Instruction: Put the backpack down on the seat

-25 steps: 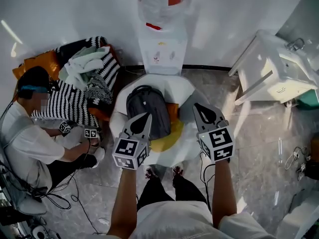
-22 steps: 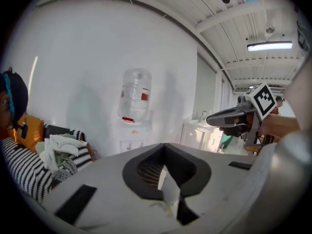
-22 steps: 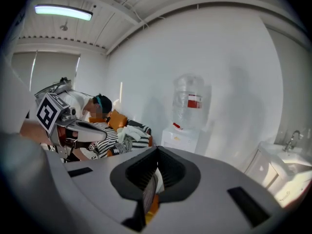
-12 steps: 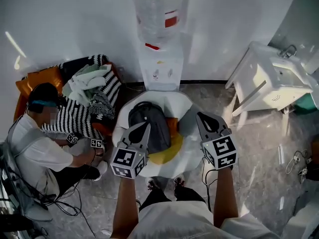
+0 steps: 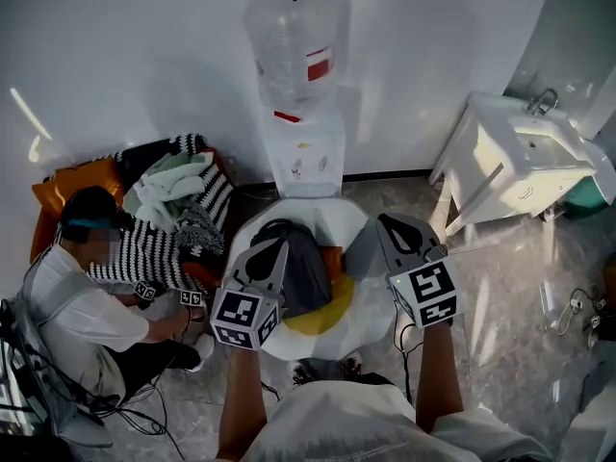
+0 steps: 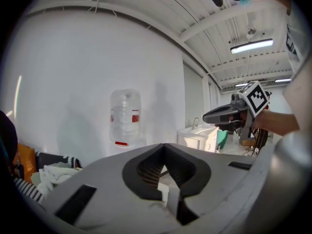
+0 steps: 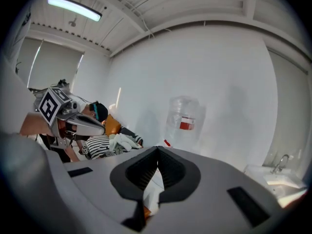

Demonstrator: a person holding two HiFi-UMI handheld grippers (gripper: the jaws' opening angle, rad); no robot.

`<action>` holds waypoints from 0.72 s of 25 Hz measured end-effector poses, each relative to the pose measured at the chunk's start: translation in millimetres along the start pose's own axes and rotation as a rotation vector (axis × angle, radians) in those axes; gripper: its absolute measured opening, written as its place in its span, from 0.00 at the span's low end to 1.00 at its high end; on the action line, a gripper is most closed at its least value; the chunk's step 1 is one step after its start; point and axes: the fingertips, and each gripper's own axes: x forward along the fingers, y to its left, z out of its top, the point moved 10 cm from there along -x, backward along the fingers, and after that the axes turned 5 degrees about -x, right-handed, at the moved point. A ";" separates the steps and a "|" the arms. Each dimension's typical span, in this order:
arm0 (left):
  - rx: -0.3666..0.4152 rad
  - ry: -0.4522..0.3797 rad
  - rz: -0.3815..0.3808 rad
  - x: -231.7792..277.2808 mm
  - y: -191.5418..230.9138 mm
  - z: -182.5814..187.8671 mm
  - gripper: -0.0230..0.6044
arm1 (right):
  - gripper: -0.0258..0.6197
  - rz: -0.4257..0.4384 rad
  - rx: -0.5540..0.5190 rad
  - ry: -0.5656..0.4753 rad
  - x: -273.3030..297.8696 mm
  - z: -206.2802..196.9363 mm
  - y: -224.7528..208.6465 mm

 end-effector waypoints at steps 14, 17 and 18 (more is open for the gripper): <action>0.082 -0.102 0.046 -5.9 6.1 52.6 0.07 | 0.05 0.002 -0.067 -0.085 4.8 42.1 -7.5; 0.100 -0.117 0.052 -3.8 9.3 63.6 0.07 | 0.05 0.011 -0.068 -0.105 7.5 52.9 -9.4; 0.106 -0.121 0.059 -4.1 11.4 66.8 0.07 | 0.05 0.016 -0.070 -0.114 9.6 56.4 -8.6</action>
